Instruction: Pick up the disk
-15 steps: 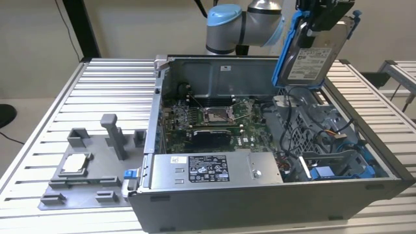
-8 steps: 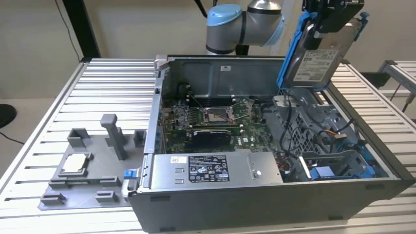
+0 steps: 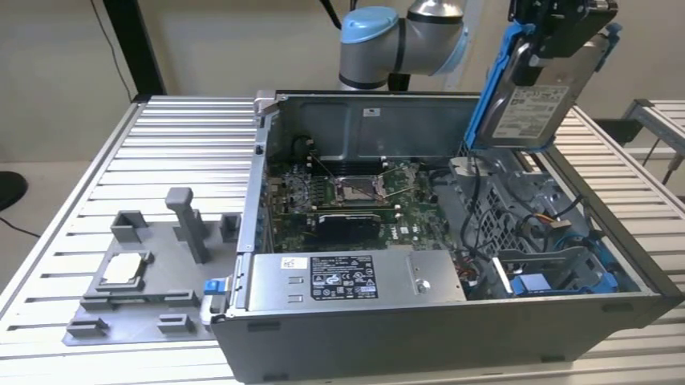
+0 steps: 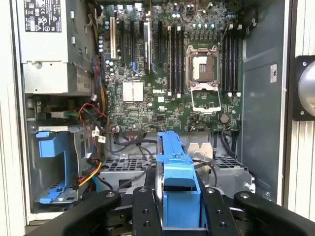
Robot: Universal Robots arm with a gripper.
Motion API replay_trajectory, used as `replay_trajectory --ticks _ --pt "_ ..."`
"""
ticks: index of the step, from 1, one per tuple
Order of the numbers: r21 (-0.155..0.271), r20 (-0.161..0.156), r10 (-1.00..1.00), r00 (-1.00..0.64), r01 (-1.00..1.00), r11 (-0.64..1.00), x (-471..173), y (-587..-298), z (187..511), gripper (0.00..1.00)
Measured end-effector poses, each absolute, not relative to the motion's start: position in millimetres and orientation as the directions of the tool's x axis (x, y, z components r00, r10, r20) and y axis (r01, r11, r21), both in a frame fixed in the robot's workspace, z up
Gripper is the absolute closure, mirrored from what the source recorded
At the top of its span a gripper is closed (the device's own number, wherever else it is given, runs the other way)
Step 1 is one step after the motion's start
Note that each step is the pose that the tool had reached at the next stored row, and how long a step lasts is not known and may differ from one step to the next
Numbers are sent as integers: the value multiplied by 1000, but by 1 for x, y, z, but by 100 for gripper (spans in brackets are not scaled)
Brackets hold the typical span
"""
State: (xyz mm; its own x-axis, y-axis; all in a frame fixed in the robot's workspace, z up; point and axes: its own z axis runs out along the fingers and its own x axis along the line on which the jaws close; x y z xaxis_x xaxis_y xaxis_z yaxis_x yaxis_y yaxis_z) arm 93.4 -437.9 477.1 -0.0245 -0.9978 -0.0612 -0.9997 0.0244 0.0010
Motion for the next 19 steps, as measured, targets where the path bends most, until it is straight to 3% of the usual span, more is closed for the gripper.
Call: replay_trajectory --ticks 19 --pt "3 -61 -998 -31 -1000 31 96 -496 477 100"
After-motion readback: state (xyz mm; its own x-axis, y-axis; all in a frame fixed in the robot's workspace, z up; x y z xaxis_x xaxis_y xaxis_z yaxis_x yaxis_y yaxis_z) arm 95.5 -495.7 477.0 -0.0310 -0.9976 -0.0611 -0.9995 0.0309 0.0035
